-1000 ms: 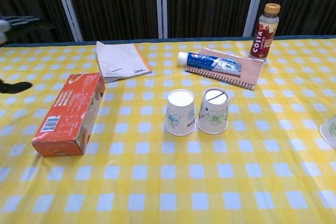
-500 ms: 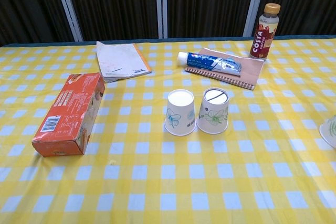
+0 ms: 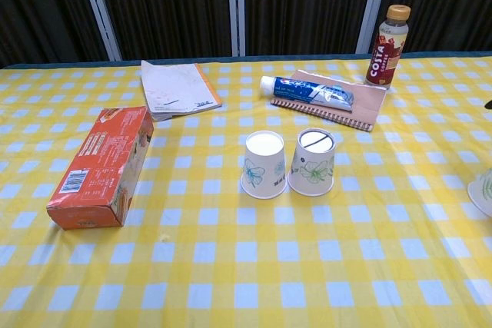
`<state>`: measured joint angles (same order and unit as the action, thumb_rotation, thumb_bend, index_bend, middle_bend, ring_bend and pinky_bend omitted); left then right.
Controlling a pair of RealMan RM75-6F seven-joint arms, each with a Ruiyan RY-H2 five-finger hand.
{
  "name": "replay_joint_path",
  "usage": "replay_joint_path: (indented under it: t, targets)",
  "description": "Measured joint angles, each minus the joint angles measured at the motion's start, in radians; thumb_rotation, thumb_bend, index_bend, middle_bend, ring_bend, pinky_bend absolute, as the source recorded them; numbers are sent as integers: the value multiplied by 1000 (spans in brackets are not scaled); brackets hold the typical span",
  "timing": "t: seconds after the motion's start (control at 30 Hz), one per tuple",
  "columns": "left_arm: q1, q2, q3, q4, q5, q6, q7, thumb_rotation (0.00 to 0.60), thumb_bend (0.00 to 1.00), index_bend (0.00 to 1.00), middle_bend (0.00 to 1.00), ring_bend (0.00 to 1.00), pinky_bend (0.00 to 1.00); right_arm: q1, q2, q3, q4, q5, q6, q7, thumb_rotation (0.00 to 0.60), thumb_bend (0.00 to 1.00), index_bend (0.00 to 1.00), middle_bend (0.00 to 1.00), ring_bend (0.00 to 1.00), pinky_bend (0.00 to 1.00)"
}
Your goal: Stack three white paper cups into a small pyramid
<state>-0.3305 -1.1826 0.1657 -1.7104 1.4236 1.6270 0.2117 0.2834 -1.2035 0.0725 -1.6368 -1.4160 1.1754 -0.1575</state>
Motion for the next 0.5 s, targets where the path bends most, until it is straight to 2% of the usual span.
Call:
replay_joint_path:
  t: [0.27, 0.5]
  targets:
    - [20, -1, -32, 2, 12, -32, 11, 600, 305, 0, 0, 0, 0, 16, -6, 10, 47, 63, -47, 25, 600, 209, 227, 0, 0, 0]
    - [36, 2, -51, -1, 22, -49, 15, 600, 305, 0, 0, 0, 0, 23, -7, 8, 64, 107, -83, 18, 600, 221, 246, 0, 0, 0]
